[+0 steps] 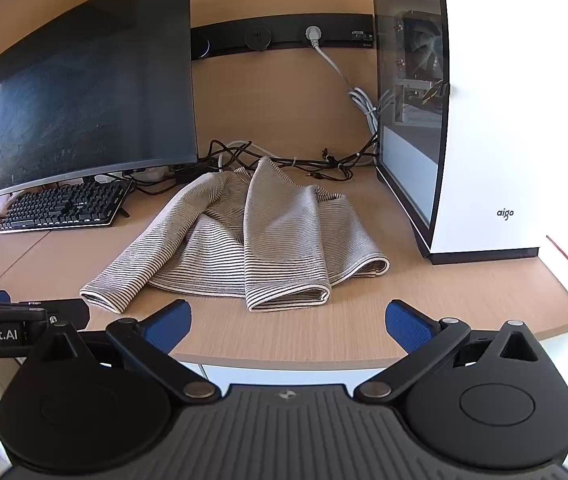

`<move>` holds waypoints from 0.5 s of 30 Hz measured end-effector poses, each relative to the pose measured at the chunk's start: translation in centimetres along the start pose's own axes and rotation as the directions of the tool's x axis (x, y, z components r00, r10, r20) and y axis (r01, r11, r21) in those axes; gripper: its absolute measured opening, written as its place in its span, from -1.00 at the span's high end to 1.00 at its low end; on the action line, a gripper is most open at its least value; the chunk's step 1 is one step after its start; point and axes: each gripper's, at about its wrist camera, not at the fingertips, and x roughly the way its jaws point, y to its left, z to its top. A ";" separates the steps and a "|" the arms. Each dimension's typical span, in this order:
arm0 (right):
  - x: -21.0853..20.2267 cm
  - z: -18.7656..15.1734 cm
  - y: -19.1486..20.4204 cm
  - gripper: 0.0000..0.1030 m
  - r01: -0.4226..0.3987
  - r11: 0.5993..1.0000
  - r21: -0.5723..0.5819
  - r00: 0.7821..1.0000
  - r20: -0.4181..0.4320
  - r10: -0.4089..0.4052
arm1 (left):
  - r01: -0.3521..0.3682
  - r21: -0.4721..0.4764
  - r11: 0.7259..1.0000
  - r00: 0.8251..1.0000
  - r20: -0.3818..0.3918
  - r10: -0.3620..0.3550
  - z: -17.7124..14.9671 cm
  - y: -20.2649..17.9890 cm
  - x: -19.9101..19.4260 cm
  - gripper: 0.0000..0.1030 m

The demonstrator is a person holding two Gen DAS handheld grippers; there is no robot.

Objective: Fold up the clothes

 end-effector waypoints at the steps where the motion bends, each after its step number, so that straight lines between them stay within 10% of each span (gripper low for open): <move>1: 0.0 0.0 0.0 -1.00 0.000 1.000 0.000 1.000 0.000 0.000 | -0.002 0.001 1.000 1.000 0.001 0.002 -0.1 0.0 0.0 -1.00; 15: 0.3 0.2 0.1 -1.00 -0.001 1.000 0.003 1.000 -0.002 0.001 | -0.017 0.011 1.000 0.999 -0.036 0.017 0.1 0.2 0.4 -1.00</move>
